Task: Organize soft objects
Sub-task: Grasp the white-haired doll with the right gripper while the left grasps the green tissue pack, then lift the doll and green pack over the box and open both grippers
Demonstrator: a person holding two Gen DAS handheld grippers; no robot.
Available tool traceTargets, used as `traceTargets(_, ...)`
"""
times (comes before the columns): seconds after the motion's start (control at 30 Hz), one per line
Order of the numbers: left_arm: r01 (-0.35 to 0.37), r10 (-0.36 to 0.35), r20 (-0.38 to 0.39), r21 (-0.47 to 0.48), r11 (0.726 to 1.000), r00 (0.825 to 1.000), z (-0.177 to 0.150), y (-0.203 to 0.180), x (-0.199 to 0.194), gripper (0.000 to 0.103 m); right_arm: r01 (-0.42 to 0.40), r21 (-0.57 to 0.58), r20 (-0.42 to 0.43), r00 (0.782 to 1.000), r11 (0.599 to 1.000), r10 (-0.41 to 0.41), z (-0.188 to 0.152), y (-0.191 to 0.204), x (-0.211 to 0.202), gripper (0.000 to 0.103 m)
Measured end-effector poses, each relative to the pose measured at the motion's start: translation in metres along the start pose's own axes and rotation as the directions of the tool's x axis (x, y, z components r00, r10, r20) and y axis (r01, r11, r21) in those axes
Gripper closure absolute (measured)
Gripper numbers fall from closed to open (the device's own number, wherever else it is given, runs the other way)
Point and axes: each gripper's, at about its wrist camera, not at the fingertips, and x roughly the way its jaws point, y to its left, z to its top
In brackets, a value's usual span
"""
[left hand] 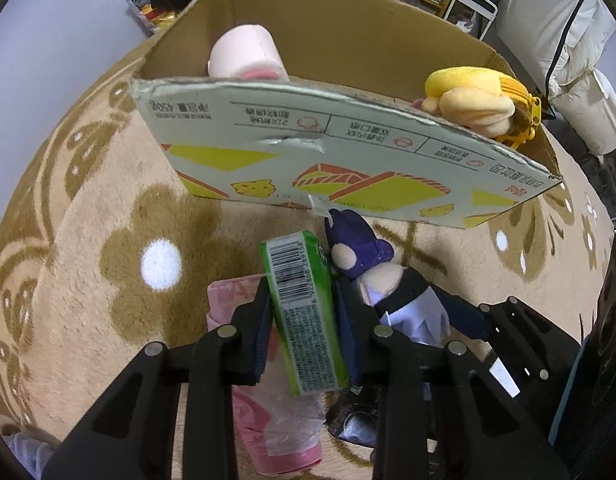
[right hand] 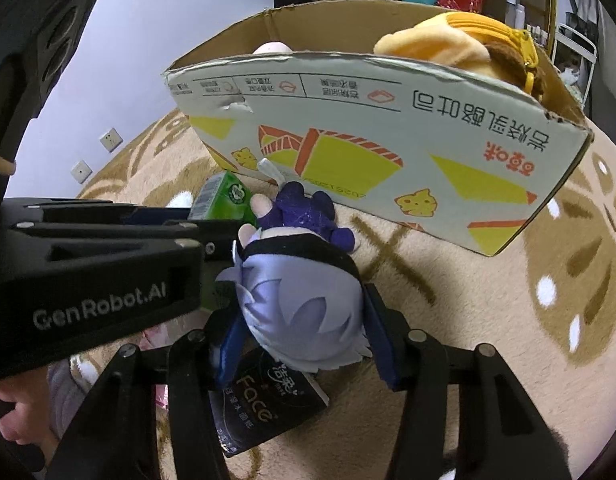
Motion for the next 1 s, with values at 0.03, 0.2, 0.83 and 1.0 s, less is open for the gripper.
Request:
traceTargets(0.03,-0.006,0.006,0.005,0.002,1.0,1.0,0.0,0.0,-0.001,0.075,-0.003,0.006,0.001,1.0,1.0,0.003,0.0,-0.002,-0.002,0.046)
traceTargets(0.2,-0.031,0.031,0.048,0.014,0.999,0.998,0.0,-0.001,-0.015,0.075,-0.015,0.046,0.02,1.0,0.999,0.014,-0.003,-0.011,-0.012,0.047)
traceTargets(0.83,-0.181,0.169,0.23,0.03,0.983,0.958,-0.007,0.012,-0.071,0.075,0.044,0.095,0.221,0.973,0.994,-0.065,-0.009,-0.016,-0.089,0.047)
traceTargets(1.0,-0.193,0.175,0.319,0.025,0.981,0.931,-0.009,0.012,-0.092,0.075,0.077,0.101,0.312,0.944,0.992,-0.105,-0.014,-0.005,-0.118,0.047)
